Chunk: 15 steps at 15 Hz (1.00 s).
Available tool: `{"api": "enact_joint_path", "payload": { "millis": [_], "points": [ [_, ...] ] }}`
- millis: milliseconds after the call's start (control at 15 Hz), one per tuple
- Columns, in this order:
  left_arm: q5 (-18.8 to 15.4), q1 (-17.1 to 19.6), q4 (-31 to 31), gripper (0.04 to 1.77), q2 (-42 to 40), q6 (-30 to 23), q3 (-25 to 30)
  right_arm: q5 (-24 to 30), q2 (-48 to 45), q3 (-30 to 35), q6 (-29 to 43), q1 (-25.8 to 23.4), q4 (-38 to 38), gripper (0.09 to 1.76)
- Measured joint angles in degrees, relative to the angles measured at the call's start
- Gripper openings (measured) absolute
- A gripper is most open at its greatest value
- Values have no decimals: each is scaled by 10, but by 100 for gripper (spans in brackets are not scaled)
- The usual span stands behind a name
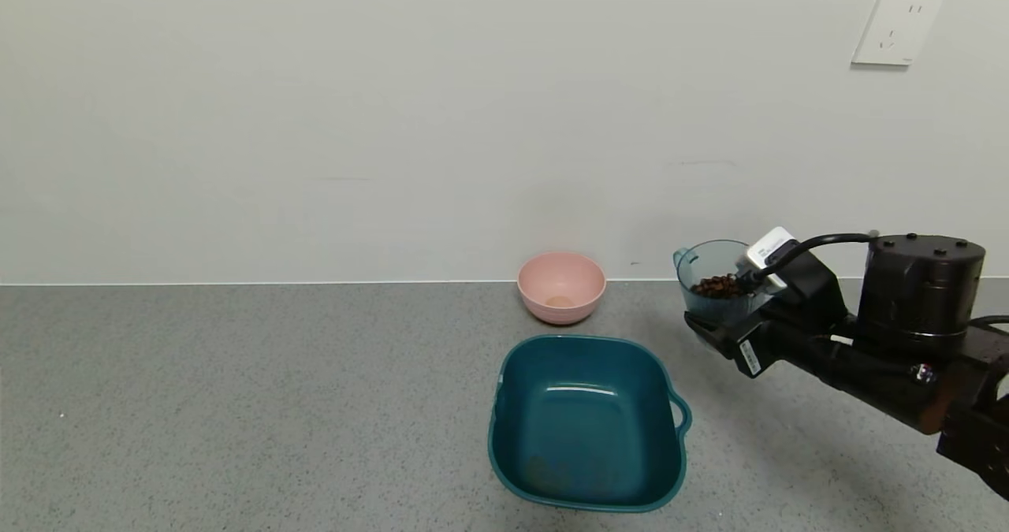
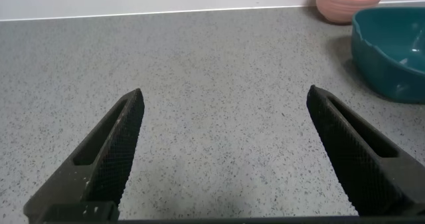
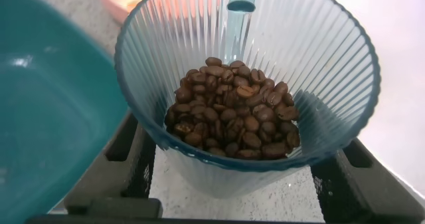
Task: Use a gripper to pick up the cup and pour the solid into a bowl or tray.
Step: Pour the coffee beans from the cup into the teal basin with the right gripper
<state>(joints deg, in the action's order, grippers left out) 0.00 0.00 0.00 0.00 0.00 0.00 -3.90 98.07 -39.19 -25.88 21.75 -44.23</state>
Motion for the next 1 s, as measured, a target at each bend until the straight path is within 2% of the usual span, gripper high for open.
{"api": "enact_joint_path", "payload": {
  "millis": [333, 600, 1000],
  "points": [
    [0, 0, 0, 176, 0, 0, 0, -27, -7, -21, -63, 34, 81, 135],
    [0, 0, 0, 176, 0, 0, 0, -30, -7, -32, -129, 39, 105, 135],
    [0, 0, 0, 176, 0, 0, 0, -120, -5, -64, -192, 91, 183, 135]
  ]
}}
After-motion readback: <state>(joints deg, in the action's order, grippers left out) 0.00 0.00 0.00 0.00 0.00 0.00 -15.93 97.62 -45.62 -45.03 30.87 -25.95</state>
